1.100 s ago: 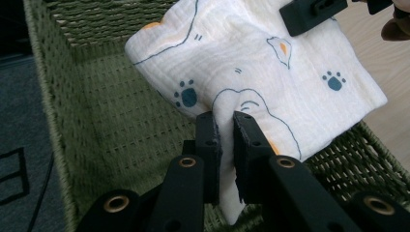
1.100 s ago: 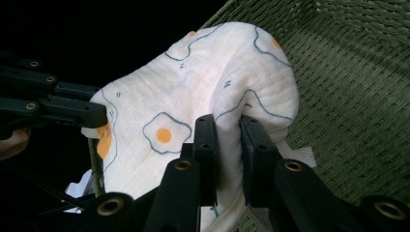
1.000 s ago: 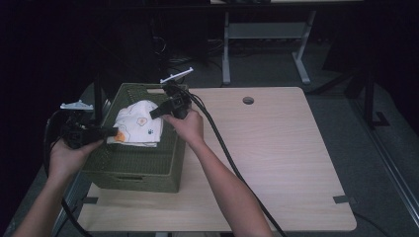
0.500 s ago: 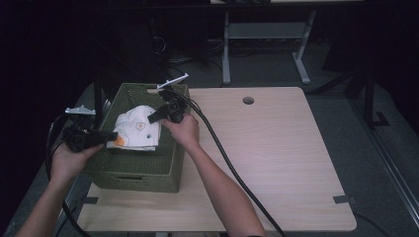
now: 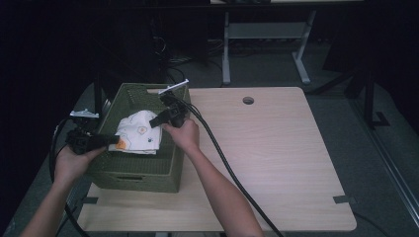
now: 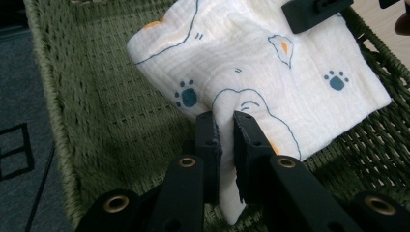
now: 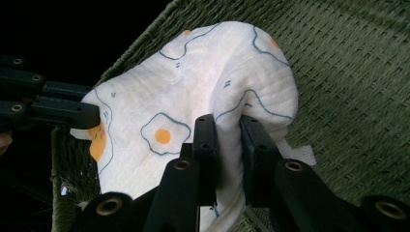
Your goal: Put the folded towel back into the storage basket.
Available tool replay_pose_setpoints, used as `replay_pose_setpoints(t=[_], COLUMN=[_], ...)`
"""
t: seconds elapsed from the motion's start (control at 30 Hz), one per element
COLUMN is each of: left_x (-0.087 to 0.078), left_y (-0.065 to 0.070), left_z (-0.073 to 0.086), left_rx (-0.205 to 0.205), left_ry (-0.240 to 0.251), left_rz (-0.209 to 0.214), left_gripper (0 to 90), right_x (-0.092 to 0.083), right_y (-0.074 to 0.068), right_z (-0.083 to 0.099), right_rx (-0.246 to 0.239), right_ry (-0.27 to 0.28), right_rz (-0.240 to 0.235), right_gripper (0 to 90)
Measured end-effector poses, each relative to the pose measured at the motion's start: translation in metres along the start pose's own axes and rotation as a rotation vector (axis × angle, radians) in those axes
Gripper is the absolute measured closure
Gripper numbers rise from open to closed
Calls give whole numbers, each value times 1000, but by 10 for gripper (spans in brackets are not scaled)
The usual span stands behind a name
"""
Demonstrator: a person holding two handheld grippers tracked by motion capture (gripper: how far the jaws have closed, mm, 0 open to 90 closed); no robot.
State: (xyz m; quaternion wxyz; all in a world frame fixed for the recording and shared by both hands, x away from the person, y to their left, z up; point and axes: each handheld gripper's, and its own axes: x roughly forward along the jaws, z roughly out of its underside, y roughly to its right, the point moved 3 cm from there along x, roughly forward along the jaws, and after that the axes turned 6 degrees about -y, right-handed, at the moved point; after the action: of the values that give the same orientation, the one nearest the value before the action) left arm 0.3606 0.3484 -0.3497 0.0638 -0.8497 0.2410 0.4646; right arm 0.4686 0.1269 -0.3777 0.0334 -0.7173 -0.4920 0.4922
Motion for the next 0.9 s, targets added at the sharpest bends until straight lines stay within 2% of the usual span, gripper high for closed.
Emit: replay_pose_setpoints(t=[0.33, 0.63, 0.67, 0.7, 0.73, 0.9], left_x=[15, 21, 22, 23, 26, 26], left_y=[0, -3, -3, -4, -6, -5], left_z=[4, 7, 8, 8, 9, 9], left_rx=[-1, -4, -4, -4, -25, -27], left_ry=[-32, -50, -52, -53, -59, -54], left_rz=[2, -1, -8, -19, -17, -18], left_gripper=[819, 818, 788, 788, 684, 667], right_x=[6, 9, 10, 10, 10, 3], right_y=[6, 5, 5, 5, 6, 7], right_z=[7, 8, 8, 8, 8, 10], right_rx=[11, 4, -1, -1, 13, 12], right_ry=[-11, -13, -15, -15, -11, 7], right_rz=[8, 17, 14, 14, 55, 53], right_gripper=[781, 777, 712, 712, 591, 584])
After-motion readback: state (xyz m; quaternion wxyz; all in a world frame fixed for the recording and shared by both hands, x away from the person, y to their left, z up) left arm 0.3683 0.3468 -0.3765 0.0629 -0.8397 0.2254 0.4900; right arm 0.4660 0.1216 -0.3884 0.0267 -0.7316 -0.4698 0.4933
